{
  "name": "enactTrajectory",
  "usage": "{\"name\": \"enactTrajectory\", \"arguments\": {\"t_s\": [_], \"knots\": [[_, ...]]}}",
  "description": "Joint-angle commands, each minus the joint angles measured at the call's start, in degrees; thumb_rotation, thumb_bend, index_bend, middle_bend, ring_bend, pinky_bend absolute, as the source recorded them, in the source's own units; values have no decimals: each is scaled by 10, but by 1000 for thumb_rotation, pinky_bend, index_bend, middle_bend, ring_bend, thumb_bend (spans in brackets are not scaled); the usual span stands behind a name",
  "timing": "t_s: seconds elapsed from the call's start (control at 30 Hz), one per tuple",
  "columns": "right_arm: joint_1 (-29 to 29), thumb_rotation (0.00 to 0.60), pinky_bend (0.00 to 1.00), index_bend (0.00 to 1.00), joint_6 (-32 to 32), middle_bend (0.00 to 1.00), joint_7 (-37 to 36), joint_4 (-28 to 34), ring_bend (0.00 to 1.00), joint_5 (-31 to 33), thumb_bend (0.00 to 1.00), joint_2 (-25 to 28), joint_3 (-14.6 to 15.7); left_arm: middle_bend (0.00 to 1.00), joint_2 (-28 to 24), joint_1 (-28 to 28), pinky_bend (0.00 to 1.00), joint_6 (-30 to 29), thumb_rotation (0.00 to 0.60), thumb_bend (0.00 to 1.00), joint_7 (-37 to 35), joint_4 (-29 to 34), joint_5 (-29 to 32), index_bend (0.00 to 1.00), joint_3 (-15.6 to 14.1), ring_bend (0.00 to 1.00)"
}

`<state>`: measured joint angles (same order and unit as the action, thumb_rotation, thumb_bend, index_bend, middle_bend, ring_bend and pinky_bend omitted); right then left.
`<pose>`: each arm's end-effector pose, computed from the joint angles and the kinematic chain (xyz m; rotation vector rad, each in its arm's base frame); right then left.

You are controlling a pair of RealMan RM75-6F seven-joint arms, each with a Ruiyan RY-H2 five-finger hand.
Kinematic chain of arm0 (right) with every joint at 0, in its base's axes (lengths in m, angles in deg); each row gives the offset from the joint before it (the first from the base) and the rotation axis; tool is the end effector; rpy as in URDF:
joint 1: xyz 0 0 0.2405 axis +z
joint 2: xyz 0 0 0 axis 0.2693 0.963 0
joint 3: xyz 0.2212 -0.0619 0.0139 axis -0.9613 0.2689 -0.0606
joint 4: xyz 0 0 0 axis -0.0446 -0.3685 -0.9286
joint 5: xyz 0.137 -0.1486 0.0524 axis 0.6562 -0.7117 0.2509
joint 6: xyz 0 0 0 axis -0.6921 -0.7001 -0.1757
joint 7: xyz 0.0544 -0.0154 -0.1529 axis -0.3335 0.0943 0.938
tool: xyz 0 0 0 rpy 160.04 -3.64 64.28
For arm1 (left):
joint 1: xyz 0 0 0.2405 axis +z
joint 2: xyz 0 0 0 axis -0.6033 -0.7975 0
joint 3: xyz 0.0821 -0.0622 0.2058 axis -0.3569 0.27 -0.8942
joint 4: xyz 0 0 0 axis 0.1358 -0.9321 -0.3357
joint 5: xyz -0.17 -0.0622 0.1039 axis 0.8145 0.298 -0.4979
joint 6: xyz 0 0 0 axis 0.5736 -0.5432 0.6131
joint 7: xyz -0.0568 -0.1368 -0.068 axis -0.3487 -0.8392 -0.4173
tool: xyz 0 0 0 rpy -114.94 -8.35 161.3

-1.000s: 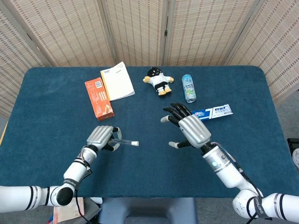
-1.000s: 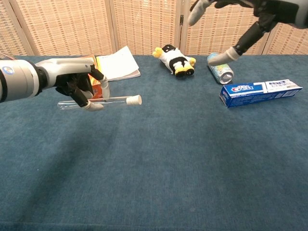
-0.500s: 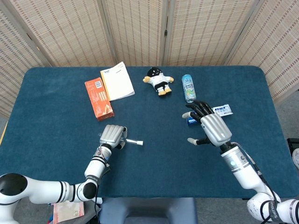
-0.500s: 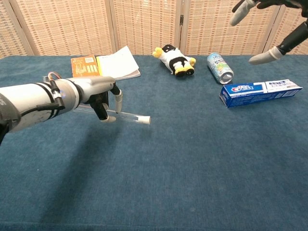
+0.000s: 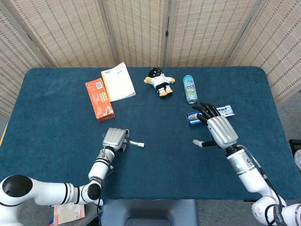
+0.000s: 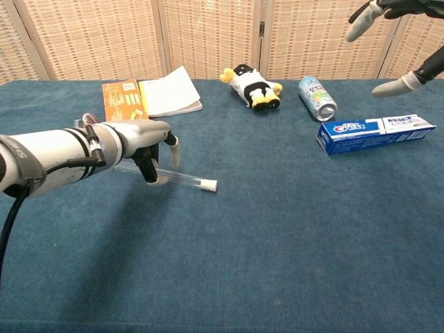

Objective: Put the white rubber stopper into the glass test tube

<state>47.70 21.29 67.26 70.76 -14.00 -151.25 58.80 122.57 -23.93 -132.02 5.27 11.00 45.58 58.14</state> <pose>-0.1391 -0.3105 0.1007 1.6855 -1.0508 1.2397 -0.0799 0.3502 -0.0656 -1.8334 -1.0549 -0.5940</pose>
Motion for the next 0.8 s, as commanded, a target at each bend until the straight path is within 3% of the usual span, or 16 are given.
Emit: {"name": "enactTrajectory", "arguments": {"t_s": [0.03,0.2,0.37,0.43,0.53,0.8], "knots": [[-4,600,0,285,-2,124,-2,0,0,1,66,4,-1,1000,-12,4,1000,2,600,366,5,14,4,250,-3,1000],[-19,600,0,285,-8,124,8,4,0,3,70,31,4,992,-78,44,1000,-26,600,366,-36,97,-40,145,-8,1000],[-42,600,12,277,1,129,3,7,0,12,175,72,22,868,-162,122,1000,-74,600,366,-126,164,-148,179,-30,908],[-53,600,87,270,-3,158,-8,2,5,12,229,79,27,814,-184,153,986,-95,600,366,-160,169,-196,224,-45,843],[-70,600,208,270,-8,200,-24,-10,48,-4,316,86,42,714,-215,202,867,-127,600,366,-212,160,-271,253,-74,722],[-132,600,237,270,-55,211,-51,-35,71,-45,343,102,84,441,-258,321,551,-230,600,366,-317,94,-413,238,-126,422]]}}
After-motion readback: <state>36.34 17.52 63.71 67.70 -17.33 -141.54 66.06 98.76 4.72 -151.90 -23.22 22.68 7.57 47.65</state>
